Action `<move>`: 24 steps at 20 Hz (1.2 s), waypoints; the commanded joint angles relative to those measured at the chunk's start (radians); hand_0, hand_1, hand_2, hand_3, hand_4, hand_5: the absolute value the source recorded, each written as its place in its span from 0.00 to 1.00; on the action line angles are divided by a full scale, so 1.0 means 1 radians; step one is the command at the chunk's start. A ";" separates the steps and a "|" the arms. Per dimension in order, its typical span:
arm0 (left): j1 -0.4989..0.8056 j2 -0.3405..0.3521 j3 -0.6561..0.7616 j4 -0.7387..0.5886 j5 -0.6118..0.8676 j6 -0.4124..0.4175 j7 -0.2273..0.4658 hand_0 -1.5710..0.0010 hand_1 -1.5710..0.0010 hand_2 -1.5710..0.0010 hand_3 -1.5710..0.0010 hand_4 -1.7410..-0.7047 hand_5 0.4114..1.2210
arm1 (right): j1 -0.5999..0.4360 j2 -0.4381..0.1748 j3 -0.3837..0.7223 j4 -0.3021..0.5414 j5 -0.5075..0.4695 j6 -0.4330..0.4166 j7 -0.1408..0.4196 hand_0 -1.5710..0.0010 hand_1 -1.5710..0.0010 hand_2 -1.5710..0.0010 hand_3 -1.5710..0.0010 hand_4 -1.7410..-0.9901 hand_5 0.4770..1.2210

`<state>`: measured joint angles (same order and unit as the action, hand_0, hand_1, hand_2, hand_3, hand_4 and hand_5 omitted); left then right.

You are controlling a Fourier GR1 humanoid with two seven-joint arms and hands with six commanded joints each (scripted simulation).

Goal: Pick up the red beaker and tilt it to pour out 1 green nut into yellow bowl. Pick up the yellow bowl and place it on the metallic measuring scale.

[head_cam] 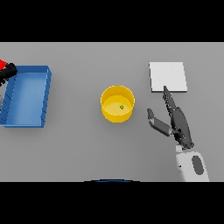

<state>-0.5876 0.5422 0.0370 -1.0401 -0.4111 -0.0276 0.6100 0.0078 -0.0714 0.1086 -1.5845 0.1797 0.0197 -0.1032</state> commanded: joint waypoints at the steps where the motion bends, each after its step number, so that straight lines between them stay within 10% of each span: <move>1: 0.007 -0.009 0.007 -0.029 0.031 -0.024 -0.002 0.00 0.03 0.10 0.46 0.59 0.45 | -0.010 -0.003 -0.007 -0.010 -0.007 0.000 0.012 1.00 1.00 1.00 1.00 0.55 0.34; 5: 0.026 -0.005 0.033 -0.105 0.116 -0.133 -0.008 0.50 0.58 0.62 0.76 0.83 0.36 | -0.006 -0.015 -0.014 -0.012 -0.007 -0.001 0.005 1.00 1.00 1.00 1.00 0.56 0.33; 9: 0.019 0.007 0.009 -0.095 0.095 -0.178 0.000 0.80 0.83 0.84 0.90 0.91 0.31 | -0.004 -0.014 -0.013 -0.004 -0.010 0.004 0.005 1.00 1.00 1.00 1.00 0.57 0.33; 20: 0.048 -0.013 -0.002 -0.131 0.054 -0.142 -0.025 0.98 0.99 0.99 0.99 0.99 0.33 | -0.075 -0.058 0.025 -0.011 0.120 -0.036 0.114 1.00 1.00 1.00 1.00 0.69 0.25; 24: 0.043 -0.022 0.002 -0.124 0.059 -0.131 -0.046 0.99 0.99 0.99 1.00 0.98 0.36 | -0.170 -0.138 0.080 0.003 0.116 0.111 0.042 0.99 1.00 1.00 1.00 0.72 0.28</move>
<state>-0.5451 0.5193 0.0390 -1.1640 -0.3518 -0.1587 0.5640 -0.1627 -0.2098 0.1883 -1.5822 0.2956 0.1299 -0.0607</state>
